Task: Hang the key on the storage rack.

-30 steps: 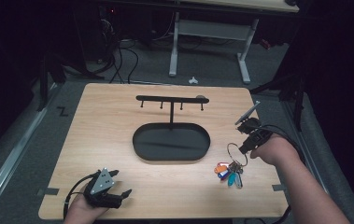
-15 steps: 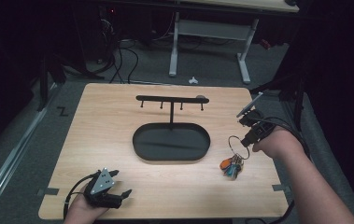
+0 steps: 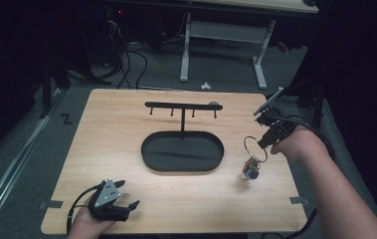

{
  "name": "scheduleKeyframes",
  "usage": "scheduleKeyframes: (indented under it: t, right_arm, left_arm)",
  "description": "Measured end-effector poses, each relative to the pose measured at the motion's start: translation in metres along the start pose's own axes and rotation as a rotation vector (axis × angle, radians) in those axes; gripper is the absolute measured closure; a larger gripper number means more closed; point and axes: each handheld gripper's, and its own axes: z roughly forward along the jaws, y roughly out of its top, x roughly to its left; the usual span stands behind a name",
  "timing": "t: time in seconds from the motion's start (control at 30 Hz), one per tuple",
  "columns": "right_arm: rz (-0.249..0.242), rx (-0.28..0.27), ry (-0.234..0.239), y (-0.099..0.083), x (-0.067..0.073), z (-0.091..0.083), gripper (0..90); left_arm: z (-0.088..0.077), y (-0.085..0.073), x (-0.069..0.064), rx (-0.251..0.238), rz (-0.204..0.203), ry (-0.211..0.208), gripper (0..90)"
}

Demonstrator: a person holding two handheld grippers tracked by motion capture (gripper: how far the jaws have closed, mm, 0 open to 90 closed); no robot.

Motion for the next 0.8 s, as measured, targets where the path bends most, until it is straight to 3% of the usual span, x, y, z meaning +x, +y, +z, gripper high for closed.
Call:
scheduleKeyframes:
  t: [0.53,0.8]
  right_arm:
    - [-0.032,-0.022,-0.007,0.016,0.009,-0.015,87.7]
    - [-0.038,-0.028,0.01,0.029,0.018,-0.012,87.7]
  left_arm:
    - [-0.001,0.0,0.0,-0.013,-0.002,0.005,16.4]
    - [-0.002,0.0,0.001,-0.021,-0.01,0.009,16.2]
